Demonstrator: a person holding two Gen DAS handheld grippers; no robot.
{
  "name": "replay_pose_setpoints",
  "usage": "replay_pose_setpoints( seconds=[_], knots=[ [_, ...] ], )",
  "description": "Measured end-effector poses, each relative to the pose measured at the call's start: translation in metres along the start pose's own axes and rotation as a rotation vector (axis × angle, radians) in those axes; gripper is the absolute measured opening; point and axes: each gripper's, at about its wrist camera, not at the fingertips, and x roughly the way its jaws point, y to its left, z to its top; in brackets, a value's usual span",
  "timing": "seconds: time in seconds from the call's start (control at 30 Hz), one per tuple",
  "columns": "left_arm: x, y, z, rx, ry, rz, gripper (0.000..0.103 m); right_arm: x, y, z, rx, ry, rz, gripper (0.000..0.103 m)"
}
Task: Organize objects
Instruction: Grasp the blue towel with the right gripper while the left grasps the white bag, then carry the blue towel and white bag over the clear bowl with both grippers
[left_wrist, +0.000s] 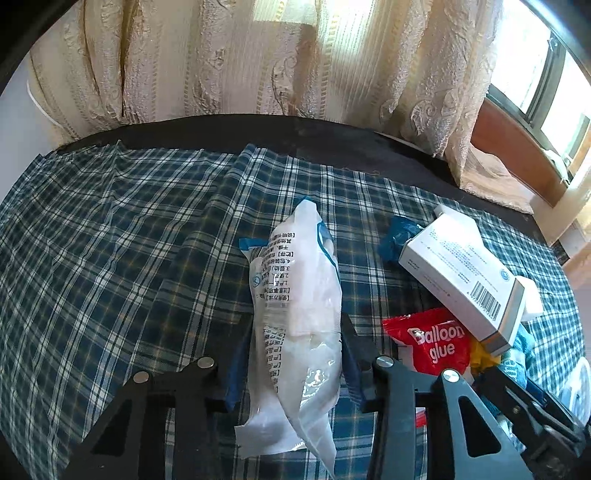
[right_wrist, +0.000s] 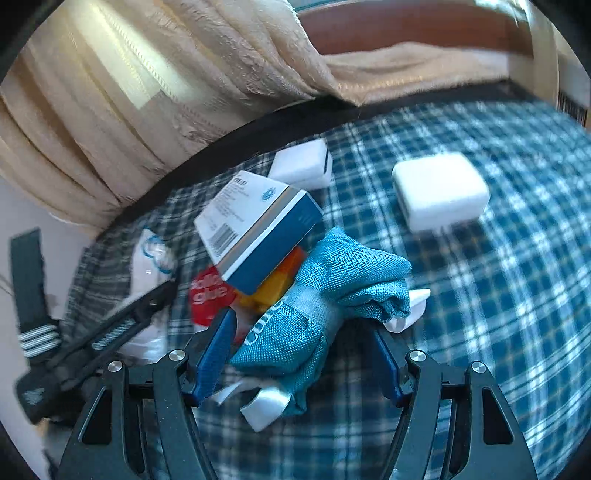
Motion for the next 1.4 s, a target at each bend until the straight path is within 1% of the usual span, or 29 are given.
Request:
replay_pose_setpoints(
  seconds=[0.07, 0.1, 0.2, 0.3, 0.47, 0.57, 0.8, 0.93, 1.0, 1.17, 1.4],
  knots=[
    [0.000, 0.001, 0.000, -0.003, 0.002, -0.004, 0.046, -0.002, 0.001, -0.001, -0.029, -0.005, -0.013, 0.053],
    [0.001, 0.001, 0.000, -0.005, 0.002, -0.006, 0.046, -0.003, 0.001, -0.001, -0.037, -0.009, -0.017, 0.048],
    [0.001, 0.001, 0.000, -0.006, 0.004, -0.010, 0.046, -0.011, 0.002, -0.002, -0.080, -0.040, -0.064, 0.042],
    [0.001, -0.001, 0.000, 0.006, 0.000, -0.015, 0.046, -0.019, -0.001, -0.005, -0.101, -0.057, -0.097, 0.042],
    [0.003, -0.007, -0.001, 0.040, -0.008, -0.046, 0.046, -0.024, -0.006, -0.007, -0.094, -0.068, -0.112, 0.042],
    [0.004, -0.009, -0.001, 0.053, -0.016, -0.049, 0.046, -0.023, -0.007, -0.007, -0.090, -0.066, -0.112, 0.042],
    [0.002, -0.003, 0.003, 0.031, -0.003, -0.070, 0.044, -0.008, -0.004, -0.004, -0.100, -0.059, -0.106, 0.043],
    [-0.009, -0.002, 0.004, 0.027, -0.030, -0.080, 0.044, -0.011, -0.008, -0.005, -0.090, -0.060, -0.089, 0.041],
    [-0.017, -0.004, 0.004, 0.032, -0.049, -0.083, 0.044, -0.016, -0.008, -0.006, -0.089, -0.073, -0.083, 0.040],
    [-0.032, -0.010, 0.002, 0.050, -0.087, -0.089, 0.044, -0.035, -0.008, -0.012, -0.088, -0.119, -0.069, 0.040],
    [-0.052, -0.025, -0.005, 0.101, -0.137, -0.107, 0.044, -0.063, -0.018, -0.023, -0.060, -0.156, -0.059, 0.040]
  ],
)
